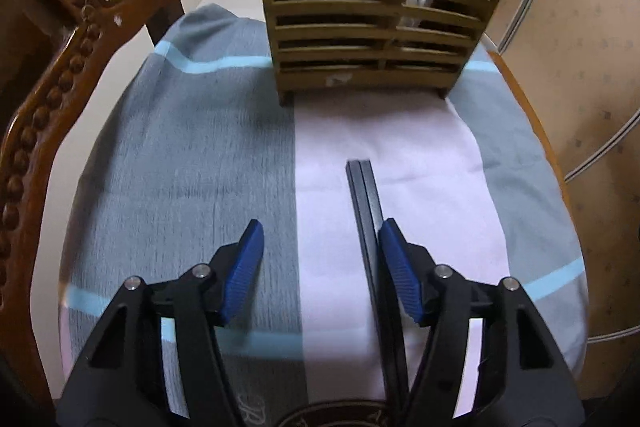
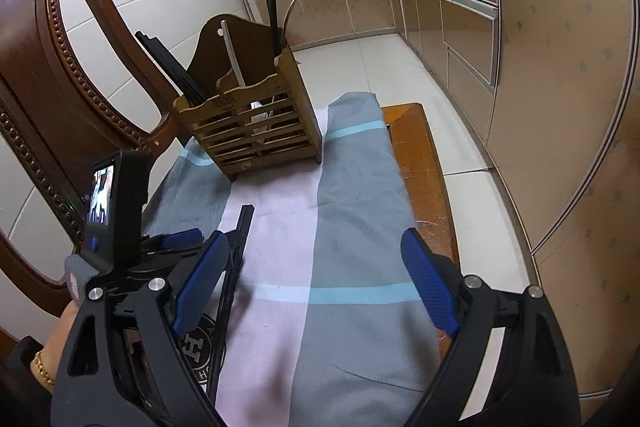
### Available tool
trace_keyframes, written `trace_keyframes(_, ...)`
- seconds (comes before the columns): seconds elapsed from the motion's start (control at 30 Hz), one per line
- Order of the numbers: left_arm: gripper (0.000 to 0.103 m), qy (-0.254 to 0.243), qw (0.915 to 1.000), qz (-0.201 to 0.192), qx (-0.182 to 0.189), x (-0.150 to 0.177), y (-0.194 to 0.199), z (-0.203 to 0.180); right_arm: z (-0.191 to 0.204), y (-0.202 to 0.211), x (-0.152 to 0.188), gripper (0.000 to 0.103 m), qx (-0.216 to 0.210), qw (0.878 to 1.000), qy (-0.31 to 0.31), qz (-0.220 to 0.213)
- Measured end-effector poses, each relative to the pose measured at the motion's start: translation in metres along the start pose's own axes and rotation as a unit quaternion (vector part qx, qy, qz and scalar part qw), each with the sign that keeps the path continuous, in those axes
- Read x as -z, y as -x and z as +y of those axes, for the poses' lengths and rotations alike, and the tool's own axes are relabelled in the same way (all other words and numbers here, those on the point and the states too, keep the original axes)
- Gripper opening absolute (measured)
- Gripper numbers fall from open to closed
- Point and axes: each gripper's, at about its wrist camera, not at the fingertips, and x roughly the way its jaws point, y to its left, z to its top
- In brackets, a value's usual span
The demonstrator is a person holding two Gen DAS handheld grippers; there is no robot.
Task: Organize utensils
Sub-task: 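Lower the open left tool onto the last black chopstick on the cloth, then grasp a chopstick with the left tool while the right tool grasps the other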
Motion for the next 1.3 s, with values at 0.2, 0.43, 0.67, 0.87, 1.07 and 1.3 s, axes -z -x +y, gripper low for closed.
trace_keyframes(0.2,0.066,0.017,0.9997,0.004,-0.017,-0.006,-0.004,0.005,-0.002,0.001,-0.001,0.086,-0.006,1.0,-0.002,0.0)
trace_keyframes(0.43,0.07,0.004,0.9988,0.007,-0.049,-0.011,-0.015,-0.004,-0.004,0.001,-0.002,0.086,-0.009,1.0,-0.007,0.0)
trace_keyframes(0.67,0.044,0.018,0.9993,0.005,-0.034,-0.035,-0.027,-0.006,-0.001,-0.003,0.0,0.086,-0.003,1.0,-0.001,0.003)
trace_keyframes(0.87,0.009,-0.005,0.9997,0.008,-0.022,-0.041,-0.03,-0.016,-0.002,-0.007,-0.001,0.086,0.001,1.0,-0.002,0.006)
trace_keyframes(1.07,0.007,0.01,0.9999,-0.008,0.011,-0.053,-0.005,-0.001,0.003,-0.011,-0.002,0.086,0.001,1.0,0.006,0.011)
trace_keyframes(1.3,0.007,0.024,0.9927,-0.116,0.024,-0.063,0.104,0.031,0.025,-0.033,0.007,0.086,0.004,0.999,0.029,0.043)
